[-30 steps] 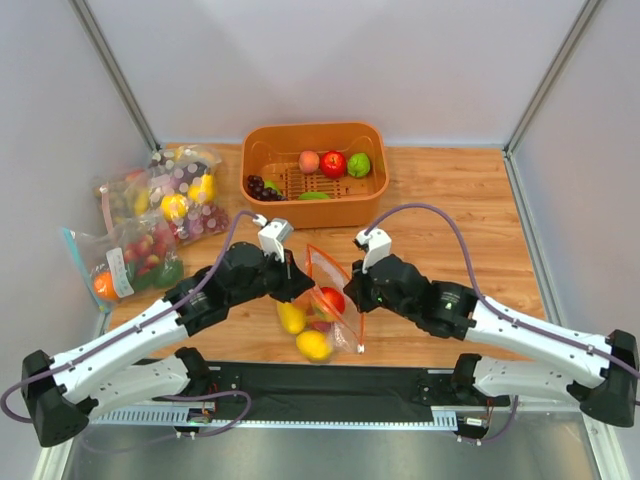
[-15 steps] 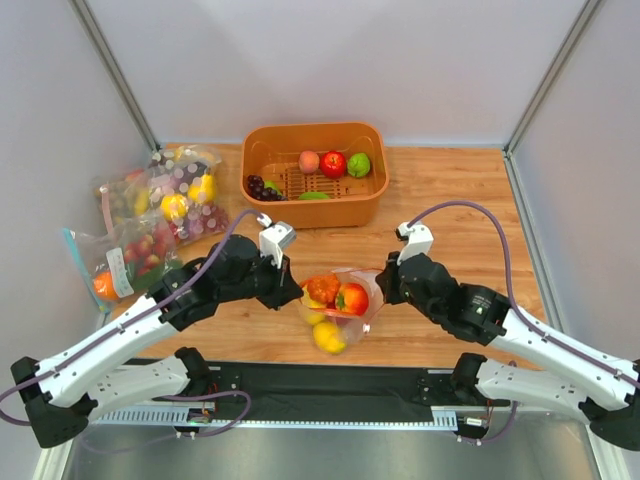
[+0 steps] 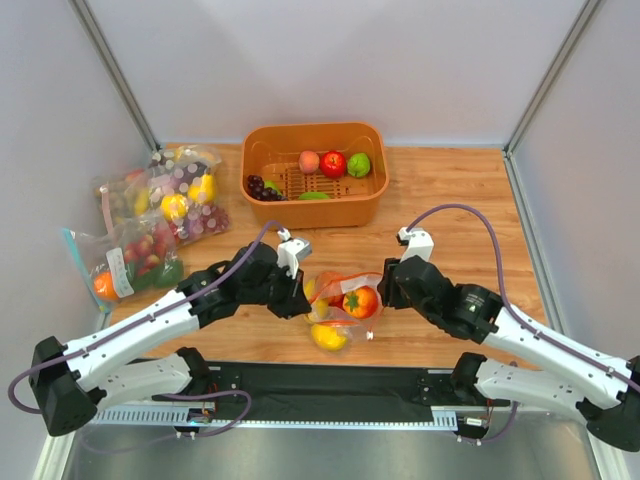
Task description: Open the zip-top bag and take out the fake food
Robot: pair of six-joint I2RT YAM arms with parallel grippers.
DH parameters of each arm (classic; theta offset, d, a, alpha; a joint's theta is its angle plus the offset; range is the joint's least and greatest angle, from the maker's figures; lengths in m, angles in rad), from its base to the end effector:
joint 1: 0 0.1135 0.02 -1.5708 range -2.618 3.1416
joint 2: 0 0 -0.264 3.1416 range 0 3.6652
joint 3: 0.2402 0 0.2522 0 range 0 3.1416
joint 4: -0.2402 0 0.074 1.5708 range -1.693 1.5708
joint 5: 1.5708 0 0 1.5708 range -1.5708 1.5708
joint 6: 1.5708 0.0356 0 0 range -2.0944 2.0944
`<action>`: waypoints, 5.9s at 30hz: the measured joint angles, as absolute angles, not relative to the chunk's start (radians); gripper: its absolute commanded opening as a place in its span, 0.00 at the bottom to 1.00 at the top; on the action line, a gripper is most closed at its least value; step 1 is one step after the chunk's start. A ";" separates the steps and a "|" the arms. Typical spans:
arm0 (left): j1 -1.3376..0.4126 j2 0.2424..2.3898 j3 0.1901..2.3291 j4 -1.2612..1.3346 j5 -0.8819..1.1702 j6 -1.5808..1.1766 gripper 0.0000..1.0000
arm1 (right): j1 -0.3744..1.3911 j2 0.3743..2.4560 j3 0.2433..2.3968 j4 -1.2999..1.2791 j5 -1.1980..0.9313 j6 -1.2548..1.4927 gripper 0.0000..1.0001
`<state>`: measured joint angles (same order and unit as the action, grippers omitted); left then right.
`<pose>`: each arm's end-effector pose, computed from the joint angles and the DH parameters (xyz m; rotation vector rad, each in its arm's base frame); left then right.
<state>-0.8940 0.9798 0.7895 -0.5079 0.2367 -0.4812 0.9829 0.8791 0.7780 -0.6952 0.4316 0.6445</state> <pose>0.1237 -0.1674 0.2755 0.6331 2.3628 -0.9472 0.1099 0.1380 0.2758 -0.1839 2.2926 0.3342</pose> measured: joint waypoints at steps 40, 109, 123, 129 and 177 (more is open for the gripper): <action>-0.894 1.044 0.794 -0.347 0.274 -0.545 0.00 | 1.143 1.158 0.866 -0.680 0.397 0.561 0.87; -0.775 1.028 0.706 -0.258 0.297 -0.645 0.00 | 0.997 0.899 0.929 -0.506 0.373 0.443 0.37; -0.775 0.949 0.649 -0.266 0.331 -0.646 0.00 | 0.601 1.487 1.469 -0.401 0.100 0.258 0.43; -0.774 0.918 0.648 -0.273 0.331 -0.646 0.00 | 0.530 1.719 1.649 -0.429 0.051 0.234 0.83; -0.774 0.721 0.650 -0.494 0.209 -0.615 0.00 | 1.218 1.208 1.005 -0.516 0.141 0.559 0.51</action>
<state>-0.7742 0.7208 0.6502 -0.4942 0.2089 -0.6147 1.2179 1.2079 1.0054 -0.5159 0.1410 0.5591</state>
